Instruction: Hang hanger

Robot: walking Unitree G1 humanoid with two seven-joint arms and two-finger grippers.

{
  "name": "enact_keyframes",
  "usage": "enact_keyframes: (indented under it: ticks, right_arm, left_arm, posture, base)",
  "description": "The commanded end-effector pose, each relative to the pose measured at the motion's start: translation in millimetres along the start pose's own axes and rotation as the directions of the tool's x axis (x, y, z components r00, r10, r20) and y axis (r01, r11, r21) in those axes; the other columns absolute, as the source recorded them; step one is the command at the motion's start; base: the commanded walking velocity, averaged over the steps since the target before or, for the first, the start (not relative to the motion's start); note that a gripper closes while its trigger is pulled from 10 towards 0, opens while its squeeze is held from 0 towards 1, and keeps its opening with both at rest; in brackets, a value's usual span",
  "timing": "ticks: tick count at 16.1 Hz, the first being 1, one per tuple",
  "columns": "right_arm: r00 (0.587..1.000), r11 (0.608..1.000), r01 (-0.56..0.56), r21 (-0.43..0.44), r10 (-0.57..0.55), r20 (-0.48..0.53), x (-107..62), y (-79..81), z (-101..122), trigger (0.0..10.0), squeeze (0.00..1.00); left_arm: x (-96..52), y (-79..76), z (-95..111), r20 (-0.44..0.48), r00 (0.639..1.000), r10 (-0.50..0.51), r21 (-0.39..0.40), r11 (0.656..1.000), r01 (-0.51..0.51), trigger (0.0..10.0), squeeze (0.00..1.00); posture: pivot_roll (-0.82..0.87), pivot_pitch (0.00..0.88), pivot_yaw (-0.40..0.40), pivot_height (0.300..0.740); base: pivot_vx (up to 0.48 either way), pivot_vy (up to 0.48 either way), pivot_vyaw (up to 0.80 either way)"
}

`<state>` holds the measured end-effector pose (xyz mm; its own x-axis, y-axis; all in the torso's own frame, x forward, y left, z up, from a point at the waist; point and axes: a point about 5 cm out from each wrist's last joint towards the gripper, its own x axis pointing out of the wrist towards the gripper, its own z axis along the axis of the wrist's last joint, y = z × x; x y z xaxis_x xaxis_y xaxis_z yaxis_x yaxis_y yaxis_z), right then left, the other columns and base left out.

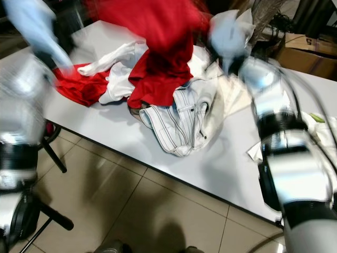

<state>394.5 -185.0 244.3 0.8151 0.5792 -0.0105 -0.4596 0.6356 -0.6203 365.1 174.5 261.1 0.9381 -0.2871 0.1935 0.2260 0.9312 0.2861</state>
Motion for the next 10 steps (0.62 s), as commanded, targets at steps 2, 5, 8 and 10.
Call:
enact_keyframes:
  ticks: [2, 5, 8, 10]
  right_arm:
    - [0.981, 0.981, -0.192, -0.002, 0.192, -0.002, -7.7, 20.5, -9, 10.0, 0.0]
    - [0.882, 0.882, -0.47, 0.031, 0.471, 0.002, -37.4, 52.2, -20, 10.0, 0.0]
    - [0.805, 0.805, -0.592, 0.033, 0.593, -0.018, -67.4, 57.8, -14, 10.0, 0.0]
    - [0.804, 0.804, -0.594, 0.028, 0.594, -0.005, -78.0, 49.7, -3, 10.0, 0.0]
  left_arm:
    - [2.2, 8.4, -15, -0.095, 0.993, 0.076, 0.036, 0.997, -0.073, 10.0, 0.0]
    - [11.8, 24.2, -22, -0.133, 0.978, 0.163, 0.046, 0.986, -0.158, 10.0, 0.0]
    - [12.7, 43.0, -46, -0.244, 0.934, 0.262, 0.146, 0.962, -0.232, 10.0, 0.0]
    - [7.9, 45.6, -64, -0.319, 0.91, 0.265, 0.186, 0.959, -0.214, 10.0, 0.0]
  posture:
    - [-0.05, 0.0, 0.016, 0.74]
    - [-0.06, 0.0, 0.038, 0.74]
    - [-0.08, 0.0, 0.061, 0.74]
    - [-0.08, 0.0, 0.066, 0.74]
  base:
    - [0.0, 0.0, 0.0]
    - [0.0, 0.0, 0.0]
    - [0.0, 0.0, 0.0]
    - [0.0, 0.0, 0.0]
